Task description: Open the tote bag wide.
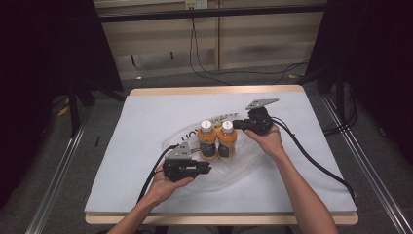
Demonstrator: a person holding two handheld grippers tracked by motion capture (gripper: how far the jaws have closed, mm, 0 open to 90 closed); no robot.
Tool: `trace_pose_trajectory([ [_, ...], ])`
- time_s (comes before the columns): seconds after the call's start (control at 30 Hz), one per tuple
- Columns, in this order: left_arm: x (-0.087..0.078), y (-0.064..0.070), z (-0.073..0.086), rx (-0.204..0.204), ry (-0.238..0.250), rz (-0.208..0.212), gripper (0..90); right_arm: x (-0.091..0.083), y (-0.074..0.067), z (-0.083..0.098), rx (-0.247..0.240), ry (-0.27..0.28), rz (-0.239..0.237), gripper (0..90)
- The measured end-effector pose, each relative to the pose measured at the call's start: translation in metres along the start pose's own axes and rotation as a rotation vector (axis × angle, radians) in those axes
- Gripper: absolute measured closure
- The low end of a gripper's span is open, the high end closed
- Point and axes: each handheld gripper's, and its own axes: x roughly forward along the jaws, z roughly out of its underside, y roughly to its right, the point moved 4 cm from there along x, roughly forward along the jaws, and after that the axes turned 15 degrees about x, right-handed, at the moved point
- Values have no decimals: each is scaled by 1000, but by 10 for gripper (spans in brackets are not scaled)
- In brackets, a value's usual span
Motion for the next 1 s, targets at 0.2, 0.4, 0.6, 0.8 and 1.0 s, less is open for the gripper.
trace_pose_trajectory([
  [0.2, -13, -8, -2, -7, 19, -79, 545, -25, -2, 9, 1, 48, 39, 603],
  [0.4, -25, -12, 3, -48, 5, -142, 287, -51, -3, 20, 29, 85, 34, 401],
  [0.6, -38, -12, 11, -72, -7, -179, 176, -75, -9, 35, 21, 108, 69, 246],
  [0.8, -54, -9, 21, -53, -32, -210, 107, -101, -12, 56, 23, 124, 120, 215],
  [1.0, -76, -3, 35, -132, -3, -264, 76, -127, -11, 80, 88, 159, 145, 203],
])
